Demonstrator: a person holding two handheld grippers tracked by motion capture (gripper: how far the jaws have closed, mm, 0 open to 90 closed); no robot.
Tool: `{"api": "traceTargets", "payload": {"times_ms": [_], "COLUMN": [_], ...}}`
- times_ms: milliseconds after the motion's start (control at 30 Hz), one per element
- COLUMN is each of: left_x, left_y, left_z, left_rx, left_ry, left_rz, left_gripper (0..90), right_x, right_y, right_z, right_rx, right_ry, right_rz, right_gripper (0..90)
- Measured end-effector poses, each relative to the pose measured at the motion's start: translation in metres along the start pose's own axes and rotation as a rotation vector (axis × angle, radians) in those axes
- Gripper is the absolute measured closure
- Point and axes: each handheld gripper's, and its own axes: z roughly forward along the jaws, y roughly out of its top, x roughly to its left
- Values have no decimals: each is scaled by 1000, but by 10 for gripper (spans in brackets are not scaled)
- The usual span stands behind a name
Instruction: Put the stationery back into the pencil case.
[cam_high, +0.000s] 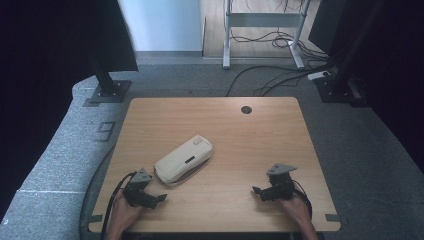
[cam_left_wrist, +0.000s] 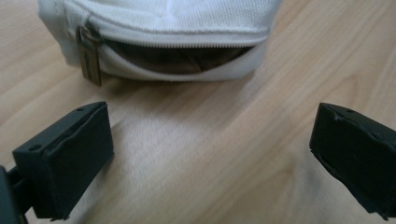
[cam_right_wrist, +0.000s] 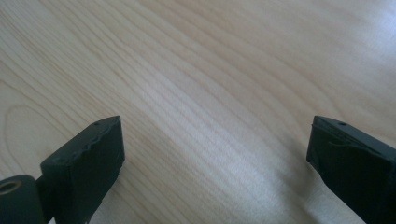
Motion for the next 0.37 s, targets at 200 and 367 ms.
{"api": "traceTargets", "payload": {"times_ms": [200,367], "left_x": [-5,-5], "left_y": [2,2], "left_z": [4,4], "left_rx": [23,24], "left_ry": [56,62], "left_rz": [29,23], "left_gripper": [0,0], "right_x": [2,2], "right_y": [-2,-3], "right_z": [1,1], "right_rx": [1,1], "right_ry": [-11,-10], "right_rz": [-5,-5], "right_gripper": [36,31]}}
